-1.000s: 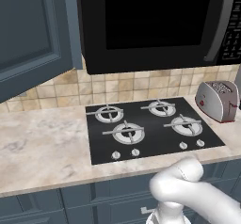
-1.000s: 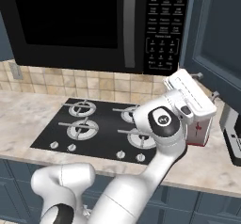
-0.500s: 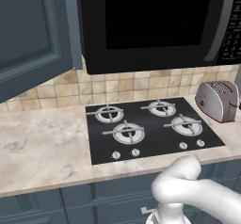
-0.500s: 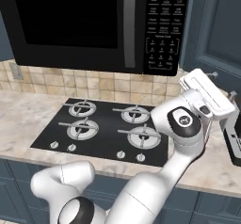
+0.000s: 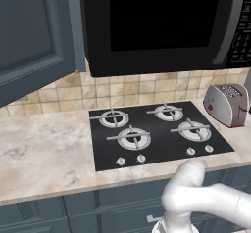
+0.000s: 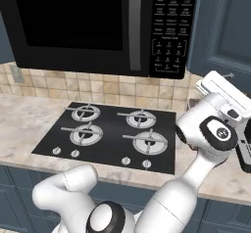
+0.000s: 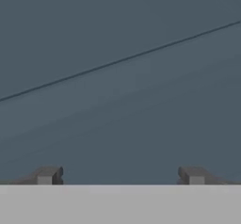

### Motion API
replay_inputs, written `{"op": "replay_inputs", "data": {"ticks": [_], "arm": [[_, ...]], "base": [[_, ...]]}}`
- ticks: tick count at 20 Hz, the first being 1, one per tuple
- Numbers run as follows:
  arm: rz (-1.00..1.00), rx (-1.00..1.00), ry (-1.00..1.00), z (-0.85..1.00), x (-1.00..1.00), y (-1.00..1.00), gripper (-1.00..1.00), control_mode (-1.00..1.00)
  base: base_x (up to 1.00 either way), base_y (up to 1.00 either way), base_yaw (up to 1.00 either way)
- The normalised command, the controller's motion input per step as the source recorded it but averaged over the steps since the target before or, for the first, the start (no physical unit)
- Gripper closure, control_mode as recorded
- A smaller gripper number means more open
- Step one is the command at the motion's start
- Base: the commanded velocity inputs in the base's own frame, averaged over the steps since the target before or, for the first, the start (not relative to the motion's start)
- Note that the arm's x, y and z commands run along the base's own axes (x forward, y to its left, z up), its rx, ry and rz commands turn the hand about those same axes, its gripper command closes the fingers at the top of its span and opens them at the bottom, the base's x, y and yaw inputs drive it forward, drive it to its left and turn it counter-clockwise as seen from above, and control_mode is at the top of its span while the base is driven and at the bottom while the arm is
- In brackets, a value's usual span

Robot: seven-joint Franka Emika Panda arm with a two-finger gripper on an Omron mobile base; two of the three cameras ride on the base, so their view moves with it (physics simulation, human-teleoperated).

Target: Close all open cabinet doors.

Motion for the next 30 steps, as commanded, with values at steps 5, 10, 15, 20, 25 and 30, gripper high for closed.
{"op": "replay_inputs", "data": {"ticks": [5, 10, 15, 20, 25, 30], "arm": [[0.2, 0.0, 0.0, -0.03, 0.02, -0.48, -1.0, -1.0], [0.14, 0.0, 0.0, -0.01, 0.08, -0.32, -1.0, -1.0], [0.11, 0.0, 0.0, 0.0, 0.4, -0.09, -1.0, -1.0], [0.08, 0.0, 0.0, 0.0, 0.6, 0.0, -1.0, -1.0], [0.08, 0.0, 0.0, 0.0, 0.5, 0.0, -1.0, -1.0], [0.07, 0.0, 0.06, 0.0, 0.44, 0.0, -1.0, -1.0]], "base": [[0.0, 0.0, 0.0], [0.0, 0.0, 0.0], [0.0, 0.0, 0.0], [0.0, 0.0, 0.0], [0.0, 0.0, 0.0], [0.0, 0.0, 0.0]]}}
